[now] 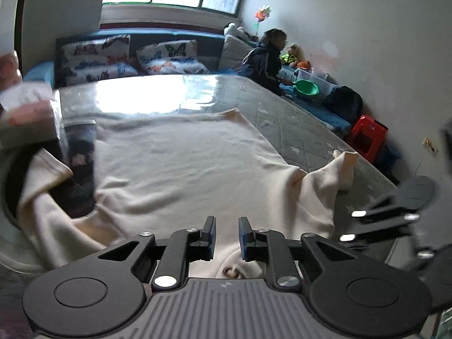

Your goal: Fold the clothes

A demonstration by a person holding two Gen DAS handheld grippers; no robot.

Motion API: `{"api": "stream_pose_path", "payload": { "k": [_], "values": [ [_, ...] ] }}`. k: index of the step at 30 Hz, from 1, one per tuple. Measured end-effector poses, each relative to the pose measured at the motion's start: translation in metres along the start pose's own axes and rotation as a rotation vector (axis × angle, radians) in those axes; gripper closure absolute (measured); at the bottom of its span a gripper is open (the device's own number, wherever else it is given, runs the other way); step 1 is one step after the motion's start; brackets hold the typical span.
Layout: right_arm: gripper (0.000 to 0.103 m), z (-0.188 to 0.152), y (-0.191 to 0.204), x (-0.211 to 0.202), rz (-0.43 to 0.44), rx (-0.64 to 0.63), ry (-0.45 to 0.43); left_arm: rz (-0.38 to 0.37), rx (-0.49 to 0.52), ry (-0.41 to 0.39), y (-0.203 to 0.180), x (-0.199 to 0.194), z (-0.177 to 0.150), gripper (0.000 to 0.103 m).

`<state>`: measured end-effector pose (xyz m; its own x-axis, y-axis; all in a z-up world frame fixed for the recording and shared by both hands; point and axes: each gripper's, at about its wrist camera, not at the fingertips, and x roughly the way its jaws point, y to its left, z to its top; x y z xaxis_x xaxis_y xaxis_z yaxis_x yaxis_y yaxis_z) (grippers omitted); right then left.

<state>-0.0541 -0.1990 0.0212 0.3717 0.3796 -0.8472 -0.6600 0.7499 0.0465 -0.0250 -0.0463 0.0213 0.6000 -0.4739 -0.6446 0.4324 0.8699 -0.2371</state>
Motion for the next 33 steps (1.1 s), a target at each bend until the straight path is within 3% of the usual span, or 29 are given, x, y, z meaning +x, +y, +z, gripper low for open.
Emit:
{"api": "stream_pose_path", "payload": {
  "k": [5, 9, 14, 20, 25, 31, 33],
  "values": [
    [0.072, -0.020, -0.052, -0.032, -0.137, 0.170, -0.033, -0.036, 0.005, 0.040, -0.007, 0.019, -0.006, 0.084],
    [0.071, -0.033, -0.121, -0.046, -0.266, 0.391, -0.069, -0.047, 0.037, 0.057, -0.017, 0.023, -0.012, 0.074],
    [0.071, -0.048, -0.195, -0.059, -0.338, 0.645, -0.127, -0.048, 0.060, 0.062, -0.023, 0.022, -0.015, 0.069],
    [0.068, -0.049, -0.253, -0.061, -0.448, 0.696, -0.139, -0.057, 0.092, 0.066, -0.032, 0.023, -0.011, 0.066],
    [0.068, -0.045, -0.275, -0.031, -0.429, 0.615, -0.036, -0.094, 0.100, 0.067, -0.041, 0.024, -0.010, 0.065],
    [0.068, -0.039, -0.269, -0.019, -0.389, 0.552, -0.004, -0.137, 0.137, 0.091, -0.054, 0.033, -0.013, 0.061],
    [0.088, -0.037, -0.268, -0.015, -0.376, 0.530, 0.007, -0.141, 0.143, 0.088, -0.055, 0.033, -0.014, 0.059]
  ]
}}
